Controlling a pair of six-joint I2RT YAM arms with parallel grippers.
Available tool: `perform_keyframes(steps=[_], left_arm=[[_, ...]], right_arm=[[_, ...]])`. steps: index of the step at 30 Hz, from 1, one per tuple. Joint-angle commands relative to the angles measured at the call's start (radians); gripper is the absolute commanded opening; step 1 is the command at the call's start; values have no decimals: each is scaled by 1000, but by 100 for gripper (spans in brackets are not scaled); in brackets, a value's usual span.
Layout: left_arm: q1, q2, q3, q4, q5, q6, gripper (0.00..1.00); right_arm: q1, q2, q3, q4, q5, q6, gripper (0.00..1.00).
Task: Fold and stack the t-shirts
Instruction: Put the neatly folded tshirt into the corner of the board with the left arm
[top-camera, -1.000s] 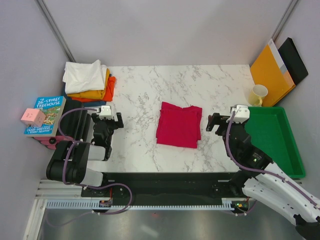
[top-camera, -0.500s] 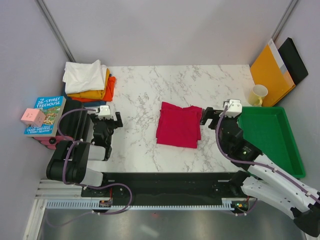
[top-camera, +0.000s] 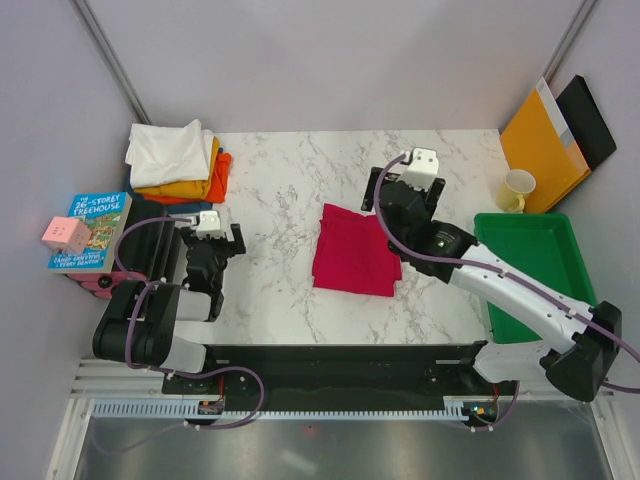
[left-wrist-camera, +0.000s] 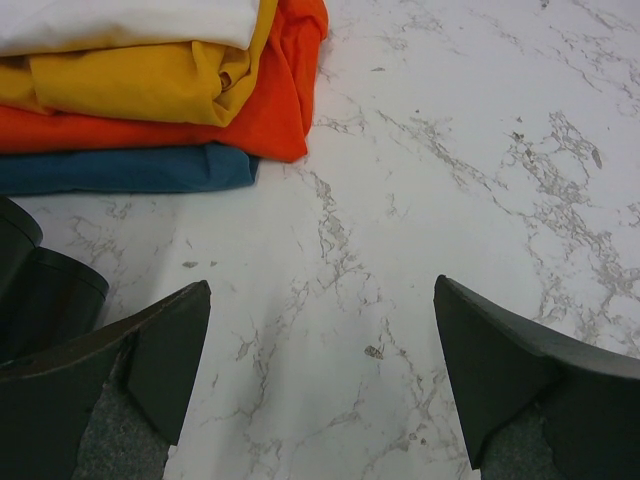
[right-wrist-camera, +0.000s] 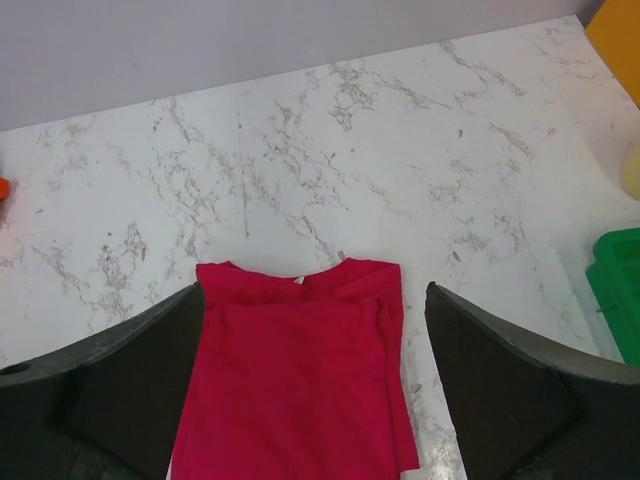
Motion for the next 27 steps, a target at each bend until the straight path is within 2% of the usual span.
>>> perform_keyframes(steps=[1, 5, 7, 10, 11, 13, 14, 15, 17, 18, 19, 21, 22, 23, 24, 25, 27], left_arm=[[0, 6, -1, 67, -29, -25, 100], [0, 6, -1, 68, -20, -25, 100], [1, 5, 3, 53, 62, 19, 100], [7, 0, 5, 51, 98, 26, 100], [10, -21, 8, 33, 198, 41, 100], [38, -49, 43, -72, 303, 67, 100], [39, -63, 78, -140, 288, 61, 100], [39, -64, 220, -440, 291, 67, 100], [38, -35, 395, -723, 294, 74, 100], [38, 3, 560, -843, 272, 51, 100], [39, 20, 631, -1039, 243, 28, 100], [38, 57, 803, -1199, 233, -38, 100], [38, 71, 865, -1384, 218, -69, 100], [39, 86, 909, -1451, 219, -93, 100], [39, 100, 963, -1520, 219, -101, 100], [41, 132, 977, -1609, 231, -112, 100], [38, 152, 983, -1698, 389, -21, 100]], right_arm=[[51, 61, 137, -229, 119, 151, 98], [92, 124, 194, -386, 211, 237, 98], [117, 157, 198, -470, 290, 289, 98], [118, 190, 202, -532, 229, 325, 98], [118, 218, 211, -580, 210, 357, 98], [118, 249, 230, -651, 205, 427, 98], [118, 261, 227, -676, 205, 462, 98], [120, 264, 213, -676, 205, 470, 98], [118, 269, 199, -664, 205, 469, 98], [118, 272, 188, -651, 210, 443, 98], [120, 275, 187, -639, 215, 420, 98], [120, 286, 187, -607, 224, 374, 95], [120, 289, 185, -598, 231, 363, 92], [120, 292, 181, -576, 250, 360, 88], [120, 290, 158, -562, 261, 360, 76], [120, 286, 139, -543, 265, 340, 70], [118, 260, 84, -428, 200, 267, 65]])
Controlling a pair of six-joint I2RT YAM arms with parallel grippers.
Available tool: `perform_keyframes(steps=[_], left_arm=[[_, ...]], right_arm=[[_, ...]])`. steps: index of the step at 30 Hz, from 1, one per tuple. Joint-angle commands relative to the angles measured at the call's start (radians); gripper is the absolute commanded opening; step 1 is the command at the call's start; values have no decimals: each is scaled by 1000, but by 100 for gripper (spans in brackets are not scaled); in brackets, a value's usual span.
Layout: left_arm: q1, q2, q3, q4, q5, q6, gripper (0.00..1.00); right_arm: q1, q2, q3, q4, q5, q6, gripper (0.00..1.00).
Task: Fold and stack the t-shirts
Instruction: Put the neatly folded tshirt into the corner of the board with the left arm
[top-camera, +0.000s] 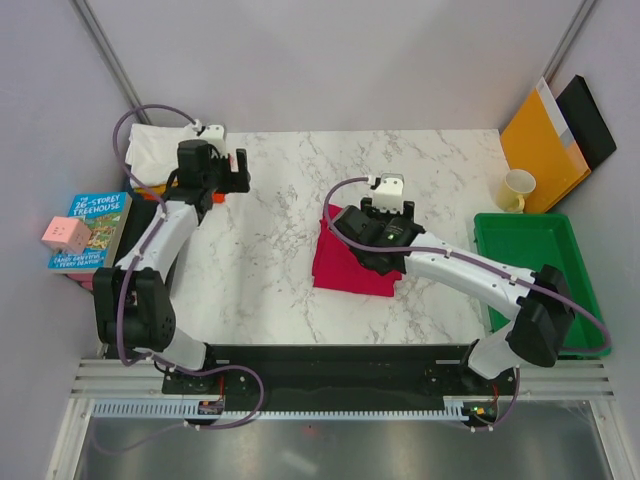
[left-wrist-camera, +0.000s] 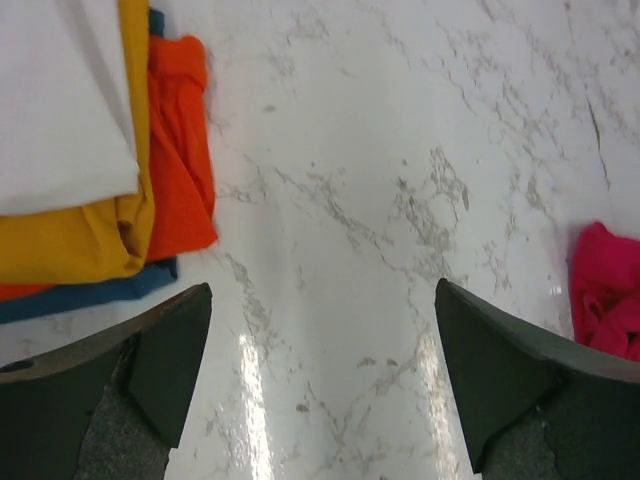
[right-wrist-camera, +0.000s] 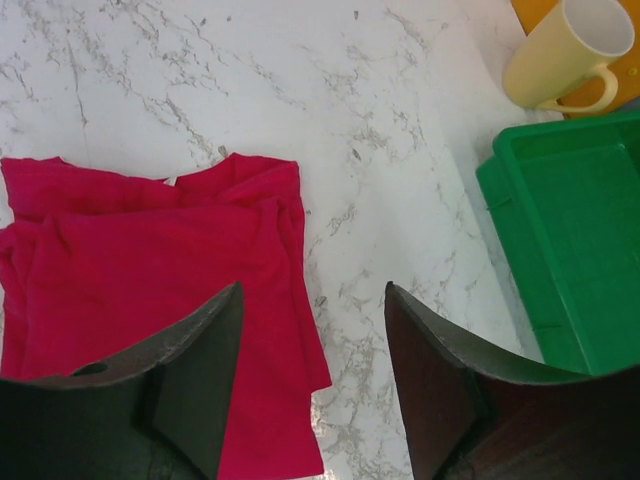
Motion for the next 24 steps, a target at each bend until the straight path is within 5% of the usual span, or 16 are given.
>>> perform_keyframes(steps=[1, 6, 12, 16, 20, 24], left_arm=[[-5, 65, 33, -530, 197, 51, 100], [-80, -32, -17, -590, 87, 103, 100], [-85, -15, -30, -573, 429, 119, 100], [-135, -26, -56, -471, 501, 106, 100], [-178, 0, -71, -380, 544, 78, 67], [-193, 41, -87, -259, 599, -17, 64]], right_arm=[[4, -30, -89, 179, -43, -139, 66], [4, -57, -179, 310, -205, -173, 82], [-47, -5, -235, 460, -324, -177, 80], [-102, 94, -230, 514, -400, -121, 64], [-129, 183, -198, 543, -431, -57, 42], [-146, 275, -147, 542, -439, -14, 29]])
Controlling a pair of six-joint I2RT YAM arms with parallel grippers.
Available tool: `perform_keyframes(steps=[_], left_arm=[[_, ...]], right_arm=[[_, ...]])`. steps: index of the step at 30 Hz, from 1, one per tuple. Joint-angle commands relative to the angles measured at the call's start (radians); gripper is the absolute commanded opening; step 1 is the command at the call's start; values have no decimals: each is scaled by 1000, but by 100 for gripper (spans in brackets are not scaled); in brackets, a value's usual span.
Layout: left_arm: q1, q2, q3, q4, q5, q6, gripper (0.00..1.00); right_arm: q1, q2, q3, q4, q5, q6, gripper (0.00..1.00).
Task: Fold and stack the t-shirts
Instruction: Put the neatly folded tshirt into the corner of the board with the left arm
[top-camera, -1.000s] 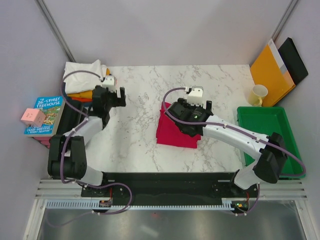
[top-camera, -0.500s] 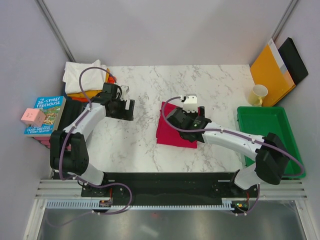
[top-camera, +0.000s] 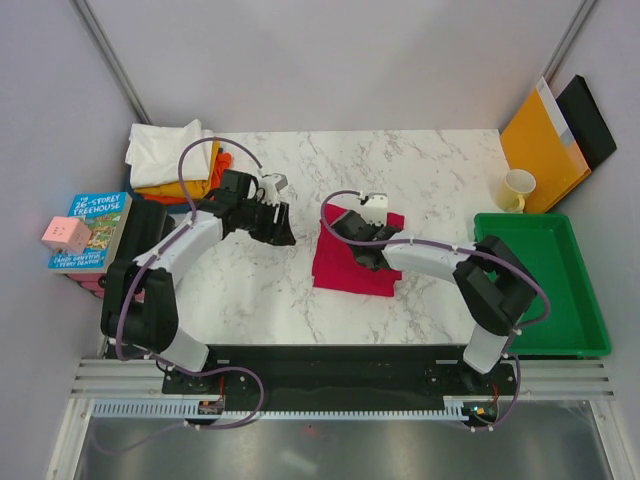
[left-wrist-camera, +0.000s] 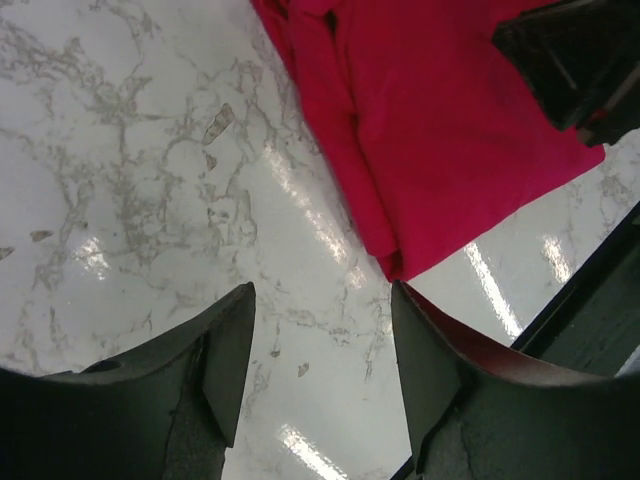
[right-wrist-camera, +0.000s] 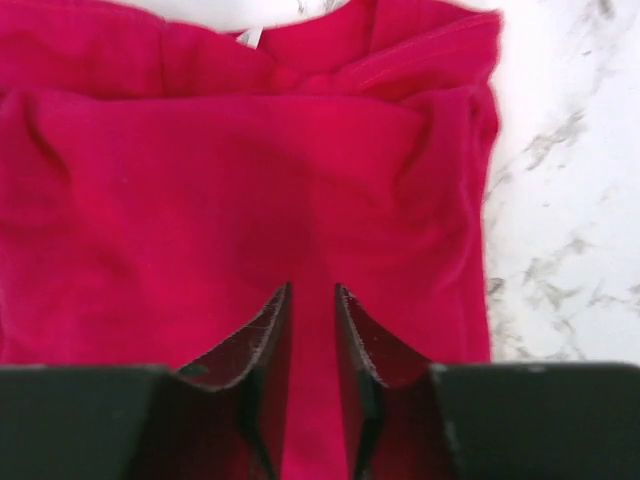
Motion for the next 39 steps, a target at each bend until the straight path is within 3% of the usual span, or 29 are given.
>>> perform_keyframes(steps=[1, 5, 14, 20, 33, 39], left_arm=[[-8, 54, -15, 193, 132, -103, 67], [-8, 97, -13, 250, 170, -146, 74], [-16, 157, -145, 460, 204, -298, 79], [-43, 252, -124, 518, 179, -327, 80], [-117, 407, 30, 535, 138, -404, 81], [-166, 474, 79, 426, 83, -375, 81]], right_arm=[[-18, 96, 85, 45, -39, 85, 28], [-18, 136, 128, 31, -56, 114, 28], [-24, 171, 119, -3, -82, 157, 28], [-21, 170, 117, -12, -82, 164, 28], [-24, 177, 111, -18, -88, 177, 29], [-24, 179, 111, -17, -82, 177, 29]])
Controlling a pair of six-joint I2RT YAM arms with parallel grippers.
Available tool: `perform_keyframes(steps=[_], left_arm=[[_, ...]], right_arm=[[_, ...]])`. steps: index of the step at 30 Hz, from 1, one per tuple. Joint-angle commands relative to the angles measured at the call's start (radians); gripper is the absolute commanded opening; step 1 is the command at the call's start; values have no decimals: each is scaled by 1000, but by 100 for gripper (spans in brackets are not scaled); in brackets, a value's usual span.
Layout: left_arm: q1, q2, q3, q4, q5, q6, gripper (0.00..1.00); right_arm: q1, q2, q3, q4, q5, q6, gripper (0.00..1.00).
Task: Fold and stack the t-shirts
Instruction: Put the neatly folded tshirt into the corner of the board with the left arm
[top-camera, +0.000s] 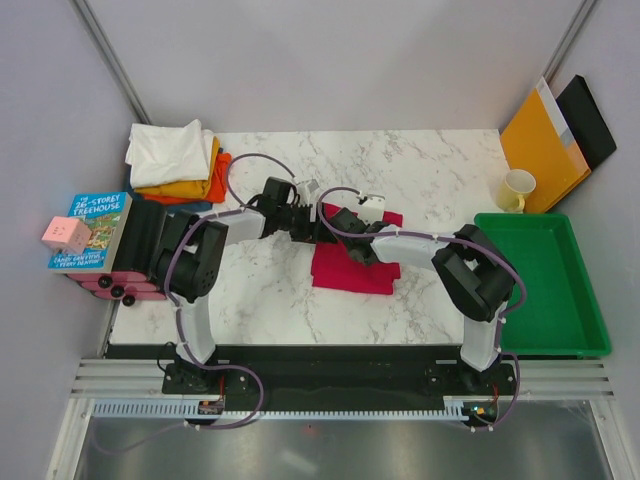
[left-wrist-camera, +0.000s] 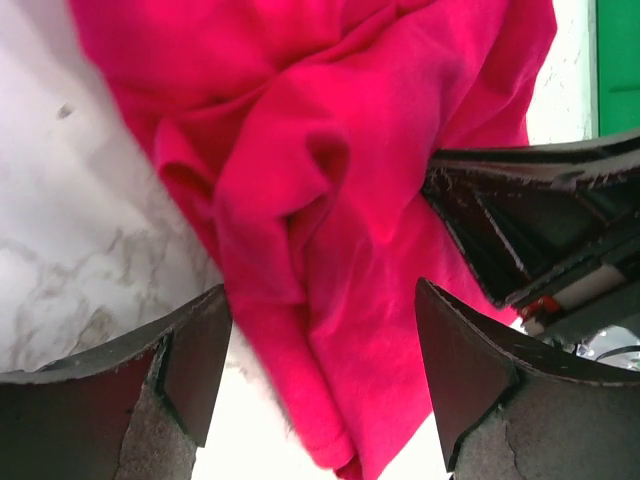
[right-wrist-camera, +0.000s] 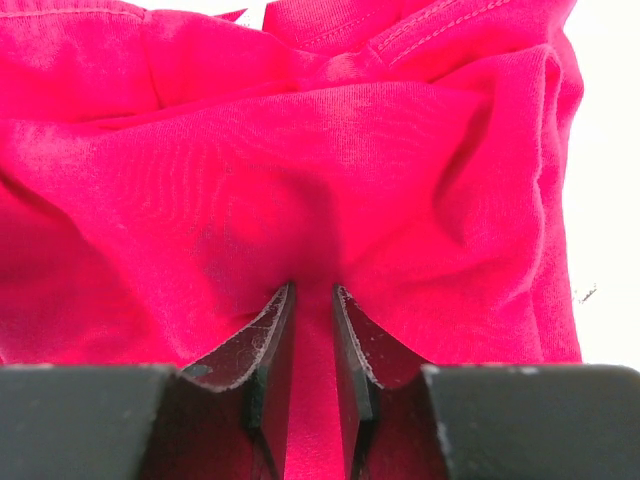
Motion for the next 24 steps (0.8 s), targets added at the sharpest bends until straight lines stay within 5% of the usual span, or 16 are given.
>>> perform_keyframes(steps=[1, 6, 8, 12, 13, 14, 21, 24], left_arm=[[-34, 60, 39, -78, -62, -6, 81], [-43, 117, 53, -111, -56, -12, 79], [-46, 126, 52, -112, -35, -17, 68], [-46, 132, 61, -126, -27, -12, 25], [-46, 135, 64, -143, -25, -13, 6], [-48, 136, 66, -146, -27, -12, 2], [-55, 97, 70, -170, -27, 45, 2], [-71, 50, 137, -267, -88, 152, 2]], right_arm=[[-1, 19, 18, -8, -22, 26, 29], [-1, 16, 14, 6, -28, 30, 29], [-1, 15, 10, 6, -28, 29, 30], [-3, 12, 1, 9, -25, 29, 30], [-1, 10, -1, 7, -25, 30, 30], [-3, 10, -4, 9, -25, 30, 30], [-3, 0, 10, 14, -21, 24, 30], [6, -25, 34, 15, 1, -11, 40]])
